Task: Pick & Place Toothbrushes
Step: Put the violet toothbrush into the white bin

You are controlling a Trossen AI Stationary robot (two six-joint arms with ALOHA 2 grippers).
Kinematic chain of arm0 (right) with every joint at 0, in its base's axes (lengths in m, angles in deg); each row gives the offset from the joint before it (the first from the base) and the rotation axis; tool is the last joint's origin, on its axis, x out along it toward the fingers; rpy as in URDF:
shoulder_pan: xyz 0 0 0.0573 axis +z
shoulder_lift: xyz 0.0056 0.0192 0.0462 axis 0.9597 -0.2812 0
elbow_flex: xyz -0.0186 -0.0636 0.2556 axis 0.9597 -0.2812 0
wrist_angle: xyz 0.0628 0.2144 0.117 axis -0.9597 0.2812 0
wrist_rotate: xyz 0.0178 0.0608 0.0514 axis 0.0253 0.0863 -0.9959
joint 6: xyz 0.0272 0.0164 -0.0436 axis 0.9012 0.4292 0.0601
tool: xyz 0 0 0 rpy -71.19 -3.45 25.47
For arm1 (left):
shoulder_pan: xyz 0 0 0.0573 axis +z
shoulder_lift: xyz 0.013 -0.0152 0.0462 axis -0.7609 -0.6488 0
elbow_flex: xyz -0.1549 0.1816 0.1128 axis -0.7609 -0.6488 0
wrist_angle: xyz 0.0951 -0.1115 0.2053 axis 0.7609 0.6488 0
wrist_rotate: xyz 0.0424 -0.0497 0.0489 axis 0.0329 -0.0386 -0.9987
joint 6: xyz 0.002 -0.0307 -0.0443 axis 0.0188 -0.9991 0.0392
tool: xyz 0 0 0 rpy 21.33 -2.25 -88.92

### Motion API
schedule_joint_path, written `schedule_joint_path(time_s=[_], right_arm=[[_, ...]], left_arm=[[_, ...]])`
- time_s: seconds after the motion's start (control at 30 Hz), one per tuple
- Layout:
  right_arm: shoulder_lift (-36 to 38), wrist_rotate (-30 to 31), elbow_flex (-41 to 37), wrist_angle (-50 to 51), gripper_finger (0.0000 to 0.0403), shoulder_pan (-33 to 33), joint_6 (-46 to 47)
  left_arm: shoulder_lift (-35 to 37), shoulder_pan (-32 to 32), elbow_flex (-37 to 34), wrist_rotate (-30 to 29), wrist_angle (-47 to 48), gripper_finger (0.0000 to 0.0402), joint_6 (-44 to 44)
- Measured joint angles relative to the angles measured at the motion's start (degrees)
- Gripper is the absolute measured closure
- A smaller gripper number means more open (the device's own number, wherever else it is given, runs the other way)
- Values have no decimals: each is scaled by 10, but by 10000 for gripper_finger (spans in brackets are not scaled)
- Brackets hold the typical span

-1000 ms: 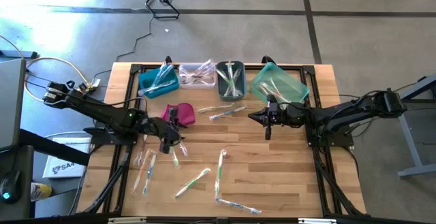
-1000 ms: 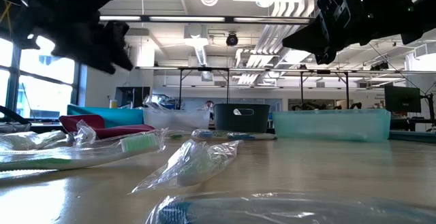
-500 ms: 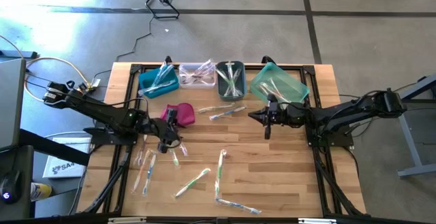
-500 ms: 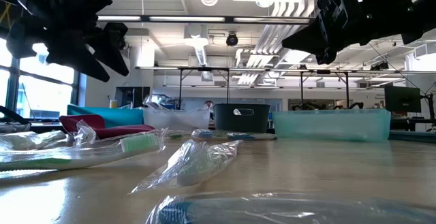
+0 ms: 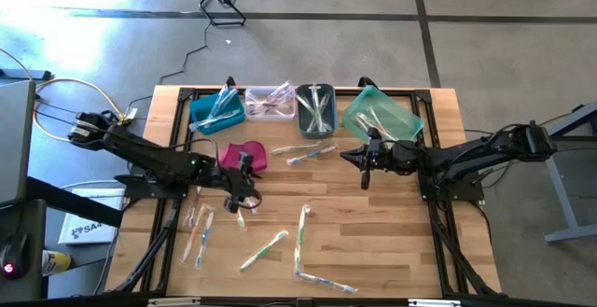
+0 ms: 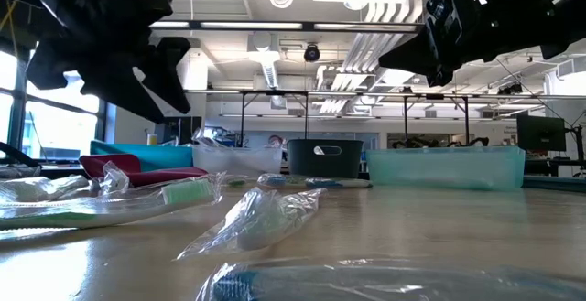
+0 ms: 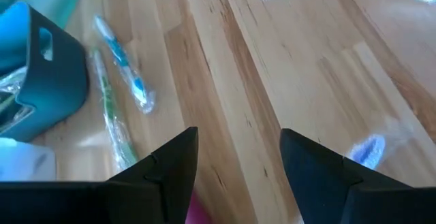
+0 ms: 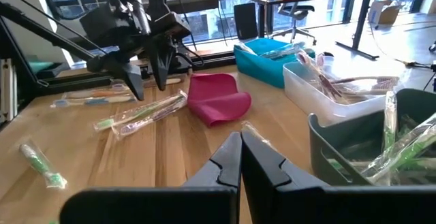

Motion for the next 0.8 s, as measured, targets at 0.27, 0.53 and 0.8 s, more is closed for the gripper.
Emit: schedule_joint_path(time_s=[0.27, 0.53, 0.8], right_arm=[[0, -16, 0, 6, 401, 0, 0], [0, -16, 0, 24, 401, 0, 0], [0, -16, 0, 25, 401, 0, 2]], left_arm=[[-9, 0, 24, 2, 81, 202, -29], [-21, 0, 19, 45, 120, 202, -106], [-68, 0, 19, 80, 119, 202, -108]])
